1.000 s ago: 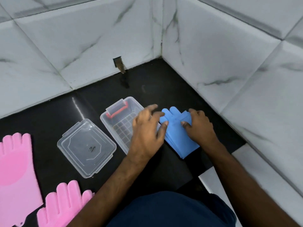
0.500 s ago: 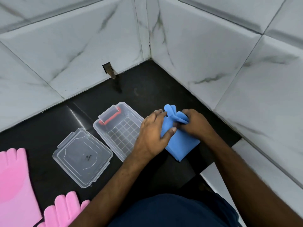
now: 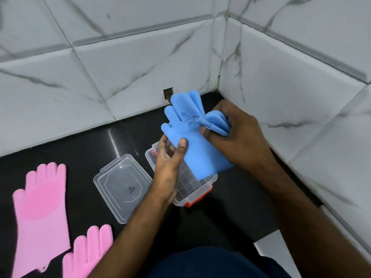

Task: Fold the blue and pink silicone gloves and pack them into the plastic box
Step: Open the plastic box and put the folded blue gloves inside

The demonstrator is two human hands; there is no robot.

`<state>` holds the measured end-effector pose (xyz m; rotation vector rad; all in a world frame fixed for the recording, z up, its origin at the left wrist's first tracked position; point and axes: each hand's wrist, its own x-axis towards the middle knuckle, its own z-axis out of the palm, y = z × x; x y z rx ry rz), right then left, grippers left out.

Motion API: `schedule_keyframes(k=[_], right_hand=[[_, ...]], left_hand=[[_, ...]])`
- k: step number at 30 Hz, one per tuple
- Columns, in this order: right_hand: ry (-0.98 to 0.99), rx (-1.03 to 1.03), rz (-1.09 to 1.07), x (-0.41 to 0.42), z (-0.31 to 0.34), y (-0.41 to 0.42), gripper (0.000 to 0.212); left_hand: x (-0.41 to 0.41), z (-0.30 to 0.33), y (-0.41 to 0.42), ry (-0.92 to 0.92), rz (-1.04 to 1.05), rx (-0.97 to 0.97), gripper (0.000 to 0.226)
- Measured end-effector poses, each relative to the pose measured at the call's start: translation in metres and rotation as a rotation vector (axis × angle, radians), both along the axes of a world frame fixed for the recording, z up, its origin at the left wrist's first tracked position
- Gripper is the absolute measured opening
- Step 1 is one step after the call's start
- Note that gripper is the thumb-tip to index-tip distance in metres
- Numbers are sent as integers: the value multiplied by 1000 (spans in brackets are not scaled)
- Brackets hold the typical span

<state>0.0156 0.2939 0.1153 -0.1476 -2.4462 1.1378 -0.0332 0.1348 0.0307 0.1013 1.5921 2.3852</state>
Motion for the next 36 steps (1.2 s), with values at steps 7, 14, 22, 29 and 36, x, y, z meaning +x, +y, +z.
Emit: schedule_keyframes(k=[7,14,22,29,36], right_hand=[[-210,-204,188,-37,-38,-18,45],[-461,-17,184,-58,-86,-20,61],[-452,113,227,-62,-91,-21,63],[-357,69,240,-59,-93,-25,49],[-235,129,169,-56,-95,-28,51]], left_hand=[[-1,-7,-30,-64,169,12,47],[6,-28,-40,-100,165,-244,57],[6,-14,-42,73,172,-809,82],[11,-5,-50,328,111,-1054,76],[16,5,-47,664,-184,-1392,59]])
